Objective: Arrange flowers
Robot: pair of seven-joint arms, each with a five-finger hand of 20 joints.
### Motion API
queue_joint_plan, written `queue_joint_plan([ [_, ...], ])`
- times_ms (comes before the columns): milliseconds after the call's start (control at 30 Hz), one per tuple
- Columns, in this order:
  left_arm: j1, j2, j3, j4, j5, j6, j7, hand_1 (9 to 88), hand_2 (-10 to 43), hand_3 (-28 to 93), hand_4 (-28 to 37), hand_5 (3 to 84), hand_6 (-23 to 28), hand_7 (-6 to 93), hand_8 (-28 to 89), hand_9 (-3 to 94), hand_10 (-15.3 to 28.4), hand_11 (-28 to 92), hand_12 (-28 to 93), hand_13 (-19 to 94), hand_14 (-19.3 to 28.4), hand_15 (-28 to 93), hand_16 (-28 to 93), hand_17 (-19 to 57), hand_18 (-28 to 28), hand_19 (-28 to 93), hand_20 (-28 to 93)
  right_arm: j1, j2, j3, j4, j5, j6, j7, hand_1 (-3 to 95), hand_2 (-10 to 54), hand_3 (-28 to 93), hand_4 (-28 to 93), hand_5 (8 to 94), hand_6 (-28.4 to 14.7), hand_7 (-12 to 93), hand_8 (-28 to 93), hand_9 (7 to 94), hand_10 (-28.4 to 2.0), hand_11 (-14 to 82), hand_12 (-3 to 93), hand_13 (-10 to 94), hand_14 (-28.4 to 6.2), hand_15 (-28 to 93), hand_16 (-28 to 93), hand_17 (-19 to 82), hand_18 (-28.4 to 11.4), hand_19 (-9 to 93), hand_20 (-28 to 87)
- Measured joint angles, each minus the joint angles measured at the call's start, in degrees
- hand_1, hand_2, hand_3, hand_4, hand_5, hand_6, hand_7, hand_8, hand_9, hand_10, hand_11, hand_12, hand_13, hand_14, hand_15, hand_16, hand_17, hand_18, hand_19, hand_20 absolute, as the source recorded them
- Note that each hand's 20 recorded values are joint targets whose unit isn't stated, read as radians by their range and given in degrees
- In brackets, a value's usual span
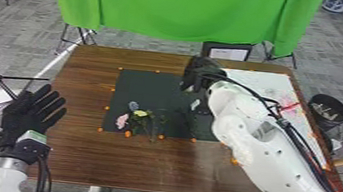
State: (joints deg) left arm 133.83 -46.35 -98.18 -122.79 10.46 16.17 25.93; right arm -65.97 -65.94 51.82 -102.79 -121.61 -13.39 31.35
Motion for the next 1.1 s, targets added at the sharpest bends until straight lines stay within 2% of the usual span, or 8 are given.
queue_joint_plan([
  [300, -0.3, -0.07, -0.31, 0.04, 0.52, 0.0, -1.18, 27.5, 12.2, 75, -28.0, 41.0, 10.2, 13.5, -8, 34.3, 16.7, 21, 13, 23, 16.7, 36, -6, -8.3, 16.4, 38, 9, -1.7, -3.1, -2.3, 1.3, -1.6, -1.9, -0.9, 60.4, -9.5, 67, -28, 77.8, 2.6, 20, 0, 88.6, -6.8, 5.5, 37.0, 77, -5.3, 33, 44, 39, -19.6, 81, 37],
  [567, -0.4, -0.12, -0.42, 0.04, 0.53, 0.09, -1.29, 27.5, 12.4, 75, -28.0, 41.0, 10.2, 13.6, -8, 34.4, 16.6, 21, 13, 23, 16.8, 36, -6, -8.3, 16.4, 38, 9, -2.4, -4.2, -3.7, 4.3, -2.4, -2.0, -0.9, 59.7, -9.5, 67, -28, 75.1, 2.2, 19, -1, 87.8, -6.7, 5.6, 36.1, 77, -5.3, 34, 42, 39, -19.7, 81, 36],
  [833, -1.2, -0.19, 0.2, 0.35, 0.39, 0.09, -1.6, 27.5, 12.4, 75, -27.9, 41.0, 10.2, 13.5, -8, 34.3, 16.6, 21, 13, 23, 16.8, 37, -6, -8.3, 16.5, 38, 9, -2.8, -6.0, -4.2, 5.3, -2.6, -1.7, -0.8, 57.6, -9.5, 67, -28, 68.6, 0.2, 20, -4, 81.6, -7.7, 5.4, 32.7, 74, -5.3, 36, 40, 38, -20.2, 81, 35],
  [1100, -1.0, -0.4, -0.22, 0.4, 0.38, 0.1, -1.58, 27.7, 12.0, 75, -27.6, 41.2, 9.1, 14.5, -9, 34.4, 16.6, 21, 13, 23, 16.7, 37, -6, -8.3, 16.4, 38, 9, -3.2, -6.7, -3.7, 5.3, -2.1, -3.1, -0.5, 52.4, -9.5, 71, -28, 66.8, -0.3, 20, -4, 76.5, -9.3, 11.4, 25.6, 73, -7.0, 39, 36, 37, -20.4, 81, 34],
])
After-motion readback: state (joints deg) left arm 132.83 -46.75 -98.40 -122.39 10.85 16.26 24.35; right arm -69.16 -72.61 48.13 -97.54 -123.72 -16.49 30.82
